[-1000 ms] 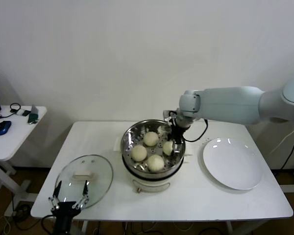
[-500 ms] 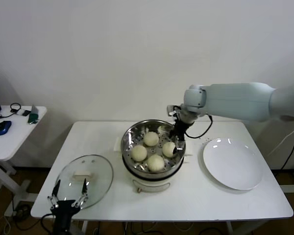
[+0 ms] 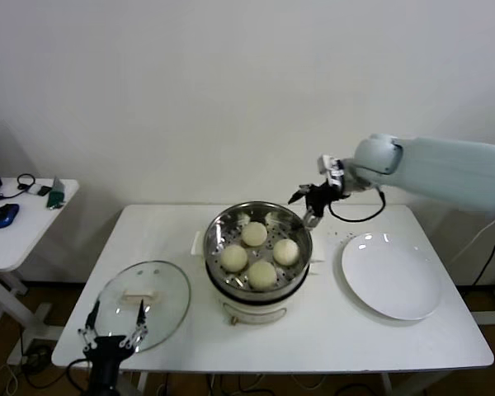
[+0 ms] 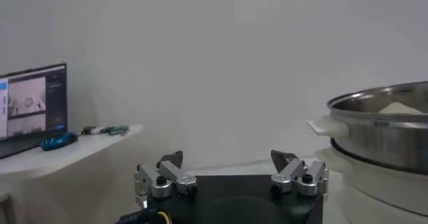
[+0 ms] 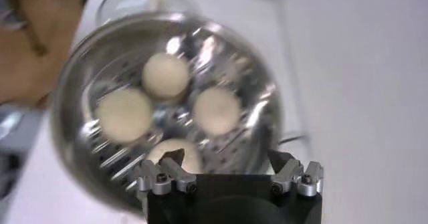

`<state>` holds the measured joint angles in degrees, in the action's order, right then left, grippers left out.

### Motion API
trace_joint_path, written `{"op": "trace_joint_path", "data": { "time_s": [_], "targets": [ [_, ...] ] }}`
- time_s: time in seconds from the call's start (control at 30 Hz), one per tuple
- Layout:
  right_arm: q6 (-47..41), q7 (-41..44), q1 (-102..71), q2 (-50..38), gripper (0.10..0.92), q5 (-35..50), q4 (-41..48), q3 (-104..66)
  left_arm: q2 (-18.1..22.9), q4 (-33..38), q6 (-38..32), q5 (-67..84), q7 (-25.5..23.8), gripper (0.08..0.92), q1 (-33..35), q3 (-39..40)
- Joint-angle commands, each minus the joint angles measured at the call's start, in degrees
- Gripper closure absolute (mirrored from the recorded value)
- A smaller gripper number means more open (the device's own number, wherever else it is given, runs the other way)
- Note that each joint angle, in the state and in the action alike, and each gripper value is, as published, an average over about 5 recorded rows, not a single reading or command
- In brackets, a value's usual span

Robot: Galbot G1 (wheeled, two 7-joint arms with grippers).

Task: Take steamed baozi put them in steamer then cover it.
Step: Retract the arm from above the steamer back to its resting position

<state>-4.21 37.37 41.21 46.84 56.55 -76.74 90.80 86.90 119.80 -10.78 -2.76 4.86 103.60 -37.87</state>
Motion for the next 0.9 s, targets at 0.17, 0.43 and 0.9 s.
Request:
{"op": "trace_joint_path", "data": {
  "time_s": [0.17, 0.43, 0.9],
  "targets": [
    [14.8, -23.4, -45.3, -23.8, 0.203, -5.9, -6.0, -48.6, 0.1, 1.4, 1.3, -7.8, 0.3, 0.177, -0.8, 0.5],
    [15.4, -27.5, -75.7, -22.5, 0.203, -7.8, -6.3, -83.2, 1.1, 3.8, 9.5, -30.1, 5.0, 0.177, -0.1, 0.4],
    [8.5, -31.0, -106.9, -6.4, 0.203, -16.5, -8.8, -120.3, -2.3, 2.9, 20.1, -66.8, 4.7, 0.177, -3.8, 0.3]
  ]
}}
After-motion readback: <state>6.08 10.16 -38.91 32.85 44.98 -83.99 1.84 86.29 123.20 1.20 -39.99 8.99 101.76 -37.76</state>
